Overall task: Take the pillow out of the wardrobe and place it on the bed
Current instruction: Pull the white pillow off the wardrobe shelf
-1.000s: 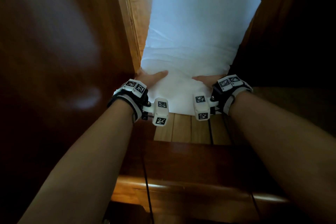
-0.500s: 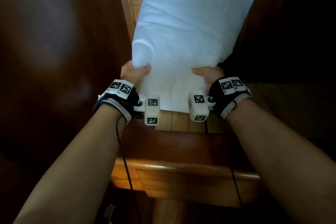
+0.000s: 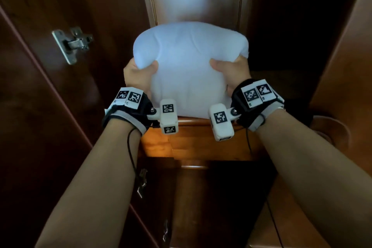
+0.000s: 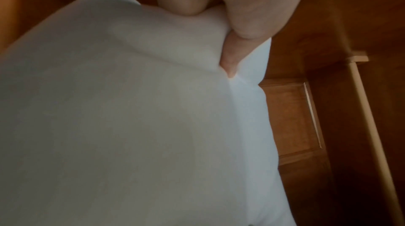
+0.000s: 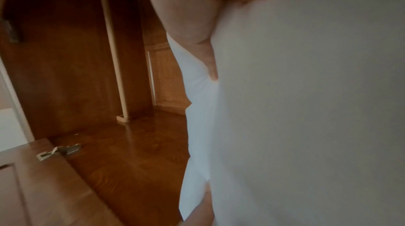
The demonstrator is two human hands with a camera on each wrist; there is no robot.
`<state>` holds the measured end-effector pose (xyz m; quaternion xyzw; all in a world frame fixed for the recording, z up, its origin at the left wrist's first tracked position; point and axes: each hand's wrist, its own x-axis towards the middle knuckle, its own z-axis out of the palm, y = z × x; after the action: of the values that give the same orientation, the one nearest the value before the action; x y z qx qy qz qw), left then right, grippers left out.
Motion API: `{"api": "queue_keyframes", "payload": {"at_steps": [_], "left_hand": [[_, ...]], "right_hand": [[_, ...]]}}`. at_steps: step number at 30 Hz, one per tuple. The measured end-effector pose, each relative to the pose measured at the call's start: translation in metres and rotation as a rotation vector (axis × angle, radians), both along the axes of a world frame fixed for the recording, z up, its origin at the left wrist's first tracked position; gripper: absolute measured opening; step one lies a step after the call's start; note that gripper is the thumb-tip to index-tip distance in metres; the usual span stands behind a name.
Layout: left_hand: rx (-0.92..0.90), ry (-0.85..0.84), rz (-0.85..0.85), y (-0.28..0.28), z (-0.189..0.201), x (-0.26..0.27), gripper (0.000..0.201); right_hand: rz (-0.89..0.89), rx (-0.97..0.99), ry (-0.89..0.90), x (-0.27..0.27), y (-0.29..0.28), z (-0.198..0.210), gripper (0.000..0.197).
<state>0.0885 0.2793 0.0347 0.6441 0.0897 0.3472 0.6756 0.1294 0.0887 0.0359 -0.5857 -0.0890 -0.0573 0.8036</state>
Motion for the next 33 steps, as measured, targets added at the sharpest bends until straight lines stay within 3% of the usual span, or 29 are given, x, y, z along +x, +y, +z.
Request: {"api": "queue_keyframes", "payload": {"at_steps": [6,12,14,17,20,21,23,25,30,33], "left_hand": [[-0.047,-0.073,-0.053,-0.031,0.005,-0.084,0.031],[0.026,-0.053,0.014,-0.066,0.005,-0.165,0.019],[0.033,-0.01,0.078,-0.083,0.003,-0.194,0.018],[0.016,-0.01,0.12,-0.117,-0.004,-0.241,0.026],[-0.023,-0.03,0.082,-0.152,-0.012,-0.291,0.047],[-0.025,-0.03,0.05,-0.16,-0.013,-0.306,0.051],[-0.025,0.015,-0.037,-0.167,-0.016,-0.333,0.052],[-0.061,0.099,-0.117,-0.168,-0.02,-0.359,0.048],[-0.377,0.333,-0.237,-0.164,-0.041,-0.413,0.052],[-0.419,0.404,-0.293,-0.156,-0.066,-0.434,0.052]], "right_hand": [[-0.043,-0.101,-0.038,-0.076,-0.028,0.006,0.019],[-0.007,-0.136,-0.175,-0.147,-0.073,0.01,0.019],[-0.018,-0.164,-0.218,-0.173,-0.092,0.01,0.032],[0.005,-0.218,-0.288,-0.206,-0.122,0.007,0.056],[0.044,-0.263,-0.315,-0.243,-0.153,0.003,0.042],[0.058,-0.249,-0.304,-0.256,-0.163,0.003,0.047],[0.091,-0.238,-0.297,-0.279,-0.179,-0.002,0.051],[0.11,-0.256,-0.306,-0.303,-0.191,-0.009,0.043],[0.202,-0.35,-0.336,-0.354,-0.203,-0.034,0.034],[0.26,-0.406,-0.361,-0.371,-0.198,-0.053,0.037]]}}
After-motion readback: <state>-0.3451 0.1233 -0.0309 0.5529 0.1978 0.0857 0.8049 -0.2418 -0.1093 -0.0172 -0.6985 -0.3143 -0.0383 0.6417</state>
